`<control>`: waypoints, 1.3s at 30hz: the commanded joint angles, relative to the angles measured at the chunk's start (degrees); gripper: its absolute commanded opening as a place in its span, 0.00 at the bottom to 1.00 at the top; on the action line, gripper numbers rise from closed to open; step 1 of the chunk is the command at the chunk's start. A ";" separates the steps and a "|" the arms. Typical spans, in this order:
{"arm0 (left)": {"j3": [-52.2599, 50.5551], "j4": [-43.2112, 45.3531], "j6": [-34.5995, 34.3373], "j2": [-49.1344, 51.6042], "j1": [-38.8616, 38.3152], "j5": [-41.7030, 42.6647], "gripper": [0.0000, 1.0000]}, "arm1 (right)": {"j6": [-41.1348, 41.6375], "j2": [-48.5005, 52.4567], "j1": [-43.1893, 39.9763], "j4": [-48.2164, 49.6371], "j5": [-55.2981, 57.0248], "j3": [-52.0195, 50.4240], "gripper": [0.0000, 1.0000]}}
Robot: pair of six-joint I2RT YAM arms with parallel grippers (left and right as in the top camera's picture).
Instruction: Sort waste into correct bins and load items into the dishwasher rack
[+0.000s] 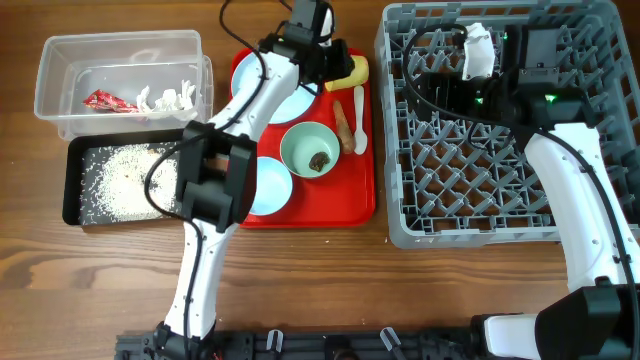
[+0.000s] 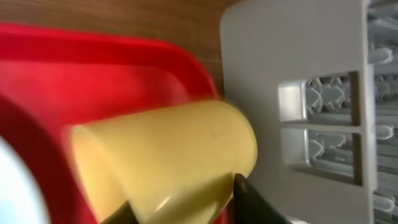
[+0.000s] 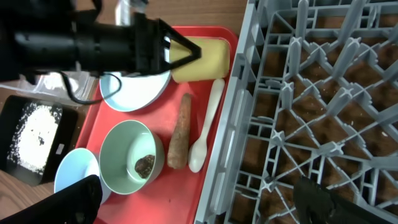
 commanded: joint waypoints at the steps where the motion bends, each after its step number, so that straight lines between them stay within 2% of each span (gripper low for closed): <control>1: 0.52 0.66 0.02 2.08 -0.59 0.92 0.12 | -0.79 -0.50 0.04 -0.04 1.01 0.96 0.99; 2: 0.52 0.68 0.02 2.08 -0.59 0.92 0.04 | -0.79 -0.50 0.02 -0.02 1.01 0.96 0.99; 9: 0.66 -0.42 -1.27 -1.42 1.40 7.74 0.04 | -0.76 -0.50 0.04 1.68 0.68 0.96 1.00; 11: 0.66 -4.04 -1.25 -4.68 2.56 8.24 0.04 | -0.76 -0.50 0.04 3.15 -1.57 0.96 1.00; 14: 0.66 -14.43 0.15 -12.46 6.12 11.54 0.04 | -0.96 -0.48 0.04 7.17 -8.09 0.96 1.00; 19: 0.66 -27.61 12.22 -20.44 14.99 38.45 0.04 | -2.67 1.09 0.52 15.67 -26.47 0.96 1.00; 23: 0.66 -37.40 20.79 -20.92 20.63 56.33 0.04 | -2.67 3.63 3.82 22.64 -38.56 0.96 1.00; 26: 0.66 -48.09 27.96 -20.92 21.18 57.86 0.04 | -2.40 5.01 6.27 26.71 -41.72 0.96 1.00; 29: 0.57 -63.71 42.88 -20.94 20.92 55.67 0.04 | -2.54 5.44 7.06 27.52 -42.42 0.96 1.00; 31: -0.07 -63.65 41.70 -21.46 20.59 50.34 0.04 | -4.83 5.44 7.06 27.45 -44.72 0.96 1.00; 37: -0.07 -63.63 43.50 -21.49 20.48 50.36 0.04 | -7.41 6.67 7.06 27.08 -43.58 0.96 0.99; 39: -0.07 -63.28 46.23 -21.46 20.48 52.02 0.04 | -7.10 9.27 7.04 27.71 -43.01 0.96 1.00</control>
